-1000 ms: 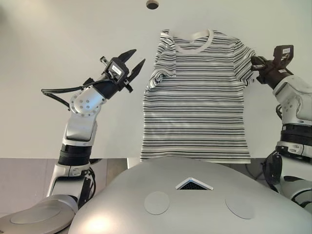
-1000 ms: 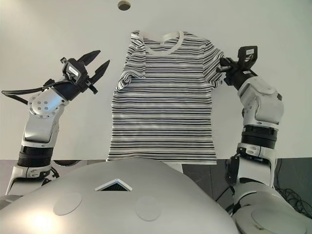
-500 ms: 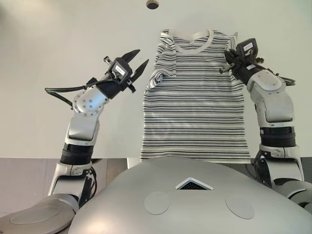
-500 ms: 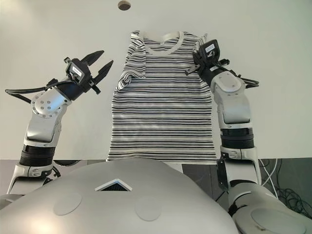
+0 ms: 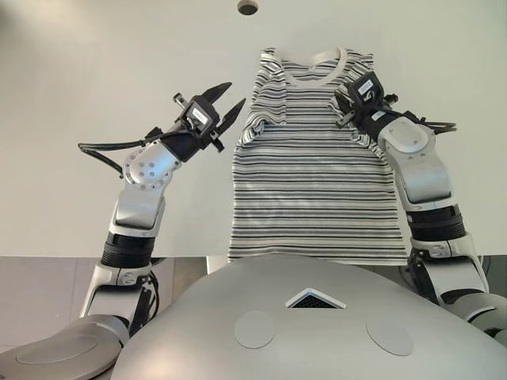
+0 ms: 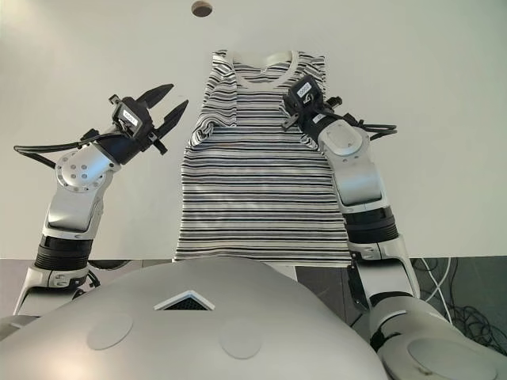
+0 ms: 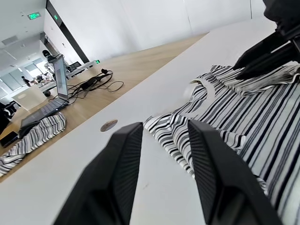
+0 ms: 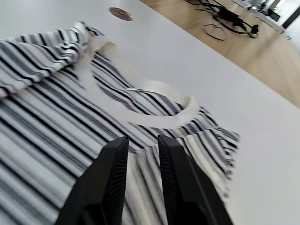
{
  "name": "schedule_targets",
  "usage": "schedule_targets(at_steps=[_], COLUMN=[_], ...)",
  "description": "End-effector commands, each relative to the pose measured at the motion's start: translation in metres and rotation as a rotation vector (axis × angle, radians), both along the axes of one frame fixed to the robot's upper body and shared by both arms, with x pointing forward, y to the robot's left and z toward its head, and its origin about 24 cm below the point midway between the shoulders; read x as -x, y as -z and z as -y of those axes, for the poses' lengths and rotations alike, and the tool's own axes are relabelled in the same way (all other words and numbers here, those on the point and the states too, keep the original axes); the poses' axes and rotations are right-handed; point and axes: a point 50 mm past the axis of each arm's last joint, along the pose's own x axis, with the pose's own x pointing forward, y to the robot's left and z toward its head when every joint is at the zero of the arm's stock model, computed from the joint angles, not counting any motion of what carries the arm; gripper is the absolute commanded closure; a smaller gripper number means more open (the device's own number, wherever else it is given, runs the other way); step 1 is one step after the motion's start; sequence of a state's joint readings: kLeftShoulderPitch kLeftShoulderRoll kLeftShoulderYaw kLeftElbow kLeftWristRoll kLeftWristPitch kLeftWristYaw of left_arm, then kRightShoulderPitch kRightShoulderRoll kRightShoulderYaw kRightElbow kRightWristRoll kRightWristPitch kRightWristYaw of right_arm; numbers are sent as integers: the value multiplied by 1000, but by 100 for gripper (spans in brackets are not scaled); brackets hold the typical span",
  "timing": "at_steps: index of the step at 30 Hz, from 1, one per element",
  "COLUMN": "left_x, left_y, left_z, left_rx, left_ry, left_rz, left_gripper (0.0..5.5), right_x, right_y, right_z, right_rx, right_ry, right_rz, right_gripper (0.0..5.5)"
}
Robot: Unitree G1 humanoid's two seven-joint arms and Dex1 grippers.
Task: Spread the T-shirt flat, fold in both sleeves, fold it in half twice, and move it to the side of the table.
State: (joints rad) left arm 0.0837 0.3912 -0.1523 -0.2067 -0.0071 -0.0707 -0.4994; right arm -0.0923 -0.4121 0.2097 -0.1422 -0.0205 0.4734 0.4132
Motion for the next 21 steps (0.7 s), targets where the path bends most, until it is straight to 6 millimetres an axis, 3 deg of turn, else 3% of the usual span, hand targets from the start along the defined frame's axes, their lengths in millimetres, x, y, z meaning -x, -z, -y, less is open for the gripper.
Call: schedule_targets(at_steps=[1,3,5,8,10,15,21], left_x=[0,7,31,70,98,146,155], left_y=[-10,-14,-6,10,22,32,39], left_z=[-14,-24,-34,-44,-54,-75,-64], left_rx=[-58,-116,-287,-525,-670,-793,-834], left_ry=[-64,-32,97,289,446,745,925], left_rz=[142,196,183,170,179,167,261], left_gripper=[374,374,374,374,374,374,374], right_x=[39,62,84,113,135,170,181], right_y=[-16,-33,-47,-54,-55,-64,-61], right_z=[13,30,59,106,125,137,142], right_rx=[-35,-44,-53,112,216,442,517], right_ry=[-170,-220,-250,-312,-403,-587,-650], right_rz=[-58,-66,-39,-48,-71,-198,-265], right_gripper=[431,431,431,431,431,431,431])
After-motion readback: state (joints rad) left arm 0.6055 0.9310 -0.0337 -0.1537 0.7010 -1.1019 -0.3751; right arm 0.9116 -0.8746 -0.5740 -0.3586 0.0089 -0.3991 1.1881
